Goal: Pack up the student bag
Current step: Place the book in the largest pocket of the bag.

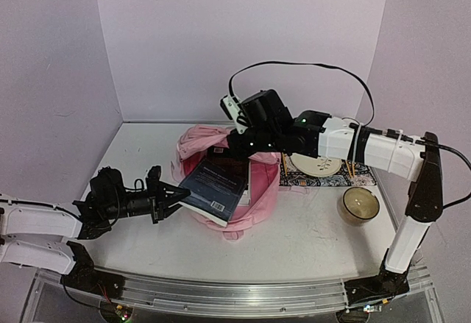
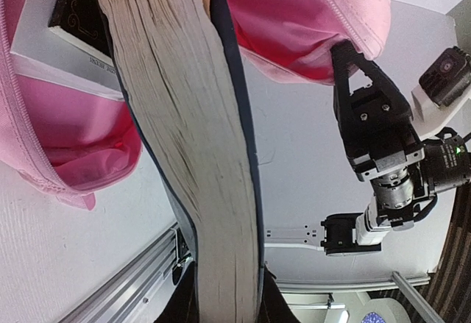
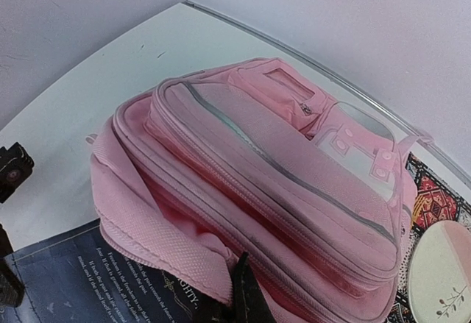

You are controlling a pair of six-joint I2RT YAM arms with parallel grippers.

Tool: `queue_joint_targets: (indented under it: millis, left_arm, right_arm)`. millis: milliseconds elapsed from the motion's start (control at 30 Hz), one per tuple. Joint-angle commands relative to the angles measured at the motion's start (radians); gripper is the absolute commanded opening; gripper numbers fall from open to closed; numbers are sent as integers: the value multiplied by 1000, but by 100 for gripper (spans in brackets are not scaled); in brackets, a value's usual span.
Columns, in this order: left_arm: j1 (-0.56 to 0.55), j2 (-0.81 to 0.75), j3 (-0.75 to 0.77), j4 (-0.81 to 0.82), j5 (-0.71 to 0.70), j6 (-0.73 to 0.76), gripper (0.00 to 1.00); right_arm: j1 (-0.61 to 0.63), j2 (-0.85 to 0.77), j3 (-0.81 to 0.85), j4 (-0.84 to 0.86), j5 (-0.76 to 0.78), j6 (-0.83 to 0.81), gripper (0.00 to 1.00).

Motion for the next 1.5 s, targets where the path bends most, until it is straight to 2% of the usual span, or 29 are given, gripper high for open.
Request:
queue_joint_targets:
  millis: [0, 133, 567, 867, 1033, 1167, 1300, 1467]
  left_arm:
    - [-6, 42, 94, 286, -51, 7, 0]
    - [-6, 72, 112, 367, -97, 23, 0]
    - [-6, 305, 241, 390, -267, 150, 0]
    - [-6, 508, 366, 412, -242, 207, 0]
    - [-4, 543, 329, 411, -319, 229, 1]
    - [5, 575, 278, 407, -365, 236, 11]
    - [54, 609, 266, 402, -310, 219, 12]
    - [81, 611, 281, 365, -259, 235, 28]
  right_arm:
    - [15, -86, 26, 137, -40, 27, 0]
    - [18, -81, 26, 138, -50, 27, 0]
    - [49, -68, 13, 138, -65, 29, 0]
    - [78, -50, 1, 139, -80, 24, 0]
    - [92, -40, -13, 138, -87, 26, 0]
    - [102, -31, -29, 135, -91, 28, 0]
    - [113, -29, -48, 125, -88, 28, 0]
    - [119, -37, -80, 117, -96, 21, 0]
